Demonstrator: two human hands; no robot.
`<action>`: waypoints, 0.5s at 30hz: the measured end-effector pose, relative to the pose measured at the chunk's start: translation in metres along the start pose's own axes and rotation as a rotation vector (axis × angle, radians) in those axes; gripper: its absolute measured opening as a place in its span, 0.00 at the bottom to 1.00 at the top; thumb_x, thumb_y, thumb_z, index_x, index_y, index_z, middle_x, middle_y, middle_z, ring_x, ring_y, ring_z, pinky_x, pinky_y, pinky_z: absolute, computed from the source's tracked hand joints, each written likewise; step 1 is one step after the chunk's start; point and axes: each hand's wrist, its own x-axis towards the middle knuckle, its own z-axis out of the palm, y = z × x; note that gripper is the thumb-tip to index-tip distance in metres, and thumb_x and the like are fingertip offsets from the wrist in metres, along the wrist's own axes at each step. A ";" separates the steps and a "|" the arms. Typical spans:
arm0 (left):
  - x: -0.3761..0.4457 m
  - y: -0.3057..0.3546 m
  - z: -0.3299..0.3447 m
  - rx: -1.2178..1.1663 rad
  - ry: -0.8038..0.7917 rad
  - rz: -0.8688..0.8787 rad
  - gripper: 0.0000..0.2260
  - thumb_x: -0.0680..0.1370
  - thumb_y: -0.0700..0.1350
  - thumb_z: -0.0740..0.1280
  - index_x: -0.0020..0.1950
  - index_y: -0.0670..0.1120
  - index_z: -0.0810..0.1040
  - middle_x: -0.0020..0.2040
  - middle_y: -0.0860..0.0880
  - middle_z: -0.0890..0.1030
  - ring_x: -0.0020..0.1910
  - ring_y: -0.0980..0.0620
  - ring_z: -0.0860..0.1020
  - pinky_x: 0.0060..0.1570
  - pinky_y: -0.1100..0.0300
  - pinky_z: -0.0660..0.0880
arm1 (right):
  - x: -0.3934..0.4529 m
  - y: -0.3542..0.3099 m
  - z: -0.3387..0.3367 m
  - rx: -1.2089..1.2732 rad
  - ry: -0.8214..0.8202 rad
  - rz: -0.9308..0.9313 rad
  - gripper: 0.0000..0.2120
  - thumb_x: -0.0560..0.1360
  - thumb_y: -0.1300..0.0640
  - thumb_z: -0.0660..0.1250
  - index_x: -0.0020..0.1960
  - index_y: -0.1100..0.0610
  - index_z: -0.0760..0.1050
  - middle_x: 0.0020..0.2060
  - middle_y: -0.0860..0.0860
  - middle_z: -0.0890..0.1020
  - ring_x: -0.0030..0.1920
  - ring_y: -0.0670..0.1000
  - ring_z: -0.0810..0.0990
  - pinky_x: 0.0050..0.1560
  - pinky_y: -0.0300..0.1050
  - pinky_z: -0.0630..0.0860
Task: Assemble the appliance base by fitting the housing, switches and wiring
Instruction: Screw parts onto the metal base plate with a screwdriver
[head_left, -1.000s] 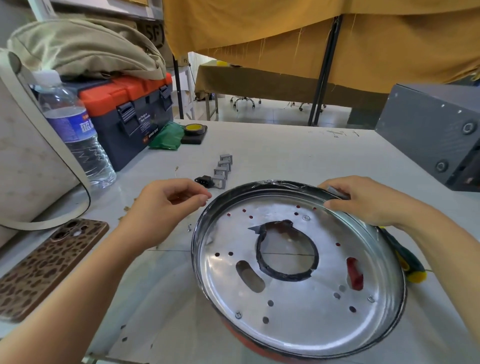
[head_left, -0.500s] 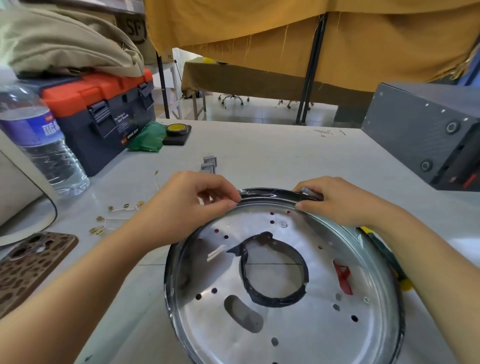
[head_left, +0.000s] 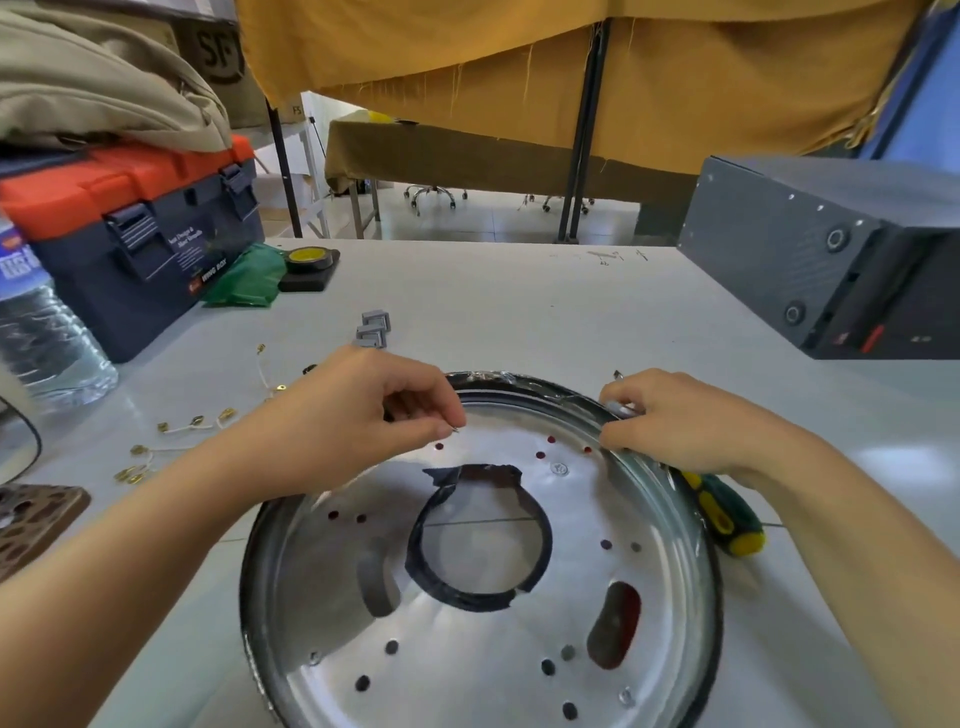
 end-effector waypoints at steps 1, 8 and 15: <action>0.001 0.003 0.000 0.000 -0.007 0.005 0.05 0.73 0.45 0.69 0.43 0.56 0.82 0.39 0.59 0.83 0.39 0.60 0.80 0.41 0.68 0.76 | -0.003 0.001 -0.001 0.020 -0.008 0.015 0.09 0.73 0.54 0.65 0.42 0.61 0.74 0.36 0.52 0.77 0.34 0.50 0.71 0.35 0.44 0.65; 0.002 0.020 0.008 0.074 -0.059 0.039 0.05 0.73 0.48 0.69 0.43 0.59 0.81 0.40 0.62 0.82 0.43 0.62 0.79 0.46 0.66 0.75 | -0.017 0.010 0.002 0.075 -0.011 0.060 0.12 0.73 0.56 0.64 0.49 0.65 0.75 0.38 0.55 0.77 0.37 0.51 0.73 0.39 0.46 0.68; 0.007 0.038 0.019 0.075 -0.138 0.080 0.04 0.74 0.46 0.70 0.44 0.56 0.82 0.38 0.62 0.81 0.42 0.64 0.78 0.44 0.72 0.73 | -0.023 0.018 0.004 0.126 -0.022 -0.023 0.10 0.75 0.52 0.65 0.47 0.59 0.77 0.40 0.55 0.81 0.40 0.56 0.78 0.45 0.51 0.75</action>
